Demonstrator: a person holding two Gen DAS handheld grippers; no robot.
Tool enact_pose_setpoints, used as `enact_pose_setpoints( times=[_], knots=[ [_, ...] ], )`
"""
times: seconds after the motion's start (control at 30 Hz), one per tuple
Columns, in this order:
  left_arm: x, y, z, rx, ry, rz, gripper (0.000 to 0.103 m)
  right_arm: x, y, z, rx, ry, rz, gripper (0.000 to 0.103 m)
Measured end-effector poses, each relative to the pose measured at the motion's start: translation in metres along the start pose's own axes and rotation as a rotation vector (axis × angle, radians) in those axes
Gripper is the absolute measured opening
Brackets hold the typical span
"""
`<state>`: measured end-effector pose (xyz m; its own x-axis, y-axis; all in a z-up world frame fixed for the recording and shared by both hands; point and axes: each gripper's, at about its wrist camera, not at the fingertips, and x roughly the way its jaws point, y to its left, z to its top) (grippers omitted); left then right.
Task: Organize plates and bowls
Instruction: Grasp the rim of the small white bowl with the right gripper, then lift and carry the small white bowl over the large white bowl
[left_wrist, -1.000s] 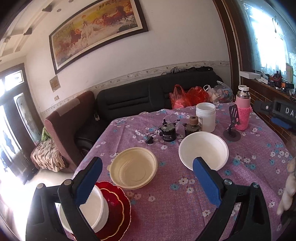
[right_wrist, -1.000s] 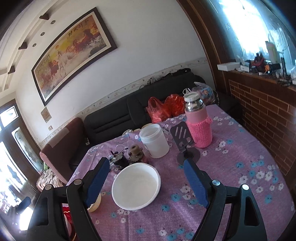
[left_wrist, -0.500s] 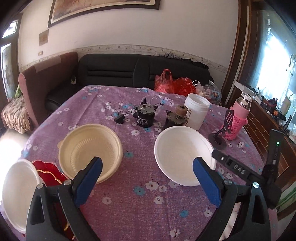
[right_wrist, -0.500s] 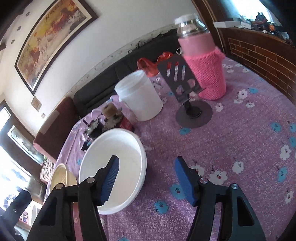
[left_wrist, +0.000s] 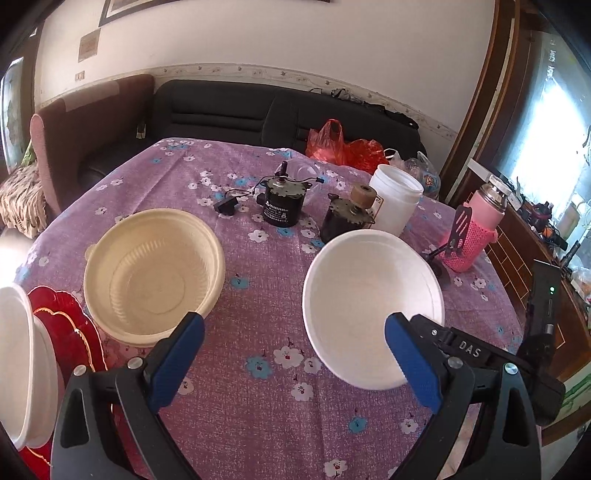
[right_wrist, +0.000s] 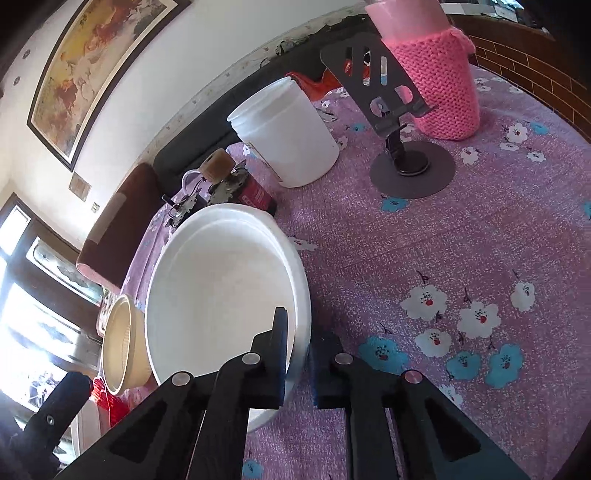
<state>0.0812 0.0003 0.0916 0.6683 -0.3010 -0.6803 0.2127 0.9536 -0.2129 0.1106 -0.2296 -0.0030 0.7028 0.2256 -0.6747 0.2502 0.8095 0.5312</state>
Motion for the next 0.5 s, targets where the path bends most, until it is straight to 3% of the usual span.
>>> enact_pose_setpoints(
  times=[0.07, 0.17, 0.23, 0.4, 0.5],
  knots=[
    [0.003, 0.005, -0.001, -0.015, 0.007, -0.007, 0.098, -0.010, 0.003, -0.001, -0.023, 0.048, -0.019, 0.008],
    [0.011, 0.011, -0.004, -0.036, 0.038, -0.034, 0.098, -0.017, 0.006, -0.003, -0.058, 0.158, 0.024, 0.008],
    [0.019, 0.012, -0.007, -0.046, 0.072, -0.064, 0.096, -0.021, 0.006, -0.004, -0.063, 0.177, 0.044, 0.009],
    [0.039, 0.009, -0.018, -0.028, 0.146, -0.086, 0.072, -0.005, -0.005, -0.008, -0.029, 0.211, 0.027, 0.012],
    [0.051, 0.008, -0.024, -0.025, 0.175, -0.091, 0.069, 0.000, -0.007, -0.009, -0.010, 0.213, 0.037, 0.013]
  ],
)
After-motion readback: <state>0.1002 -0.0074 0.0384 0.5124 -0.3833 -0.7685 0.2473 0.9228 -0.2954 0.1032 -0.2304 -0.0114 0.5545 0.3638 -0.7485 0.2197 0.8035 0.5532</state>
